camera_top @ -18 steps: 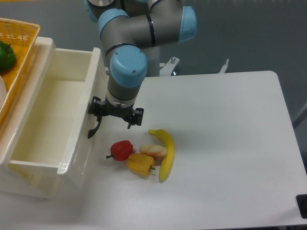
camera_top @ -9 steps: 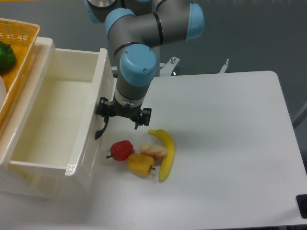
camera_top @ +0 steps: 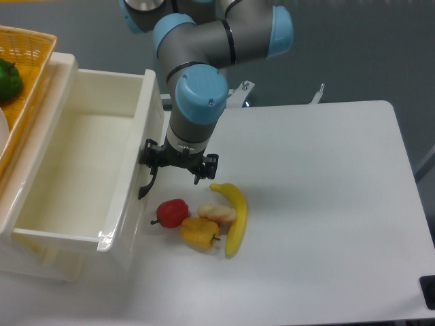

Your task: Slide the top white drawer open

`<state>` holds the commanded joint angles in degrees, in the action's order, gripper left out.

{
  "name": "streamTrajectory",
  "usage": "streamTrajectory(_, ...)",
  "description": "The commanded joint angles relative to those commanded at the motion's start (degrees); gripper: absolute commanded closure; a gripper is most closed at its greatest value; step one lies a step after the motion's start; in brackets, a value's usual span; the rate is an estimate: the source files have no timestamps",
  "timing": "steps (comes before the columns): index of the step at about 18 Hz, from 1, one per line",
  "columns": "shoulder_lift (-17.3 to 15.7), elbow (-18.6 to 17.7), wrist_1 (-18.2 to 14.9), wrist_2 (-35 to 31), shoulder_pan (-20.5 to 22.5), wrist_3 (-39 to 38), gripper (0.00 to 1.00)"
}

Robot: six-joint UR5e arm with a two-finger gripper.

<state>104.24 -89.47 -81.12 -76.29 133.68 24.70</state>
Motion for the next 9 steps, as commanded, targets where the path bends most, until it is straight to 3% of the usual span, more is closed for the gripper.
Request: streamTrajectory(9,0.2,-0.1,-0.3,1.2,0.7,0.0,0.0)
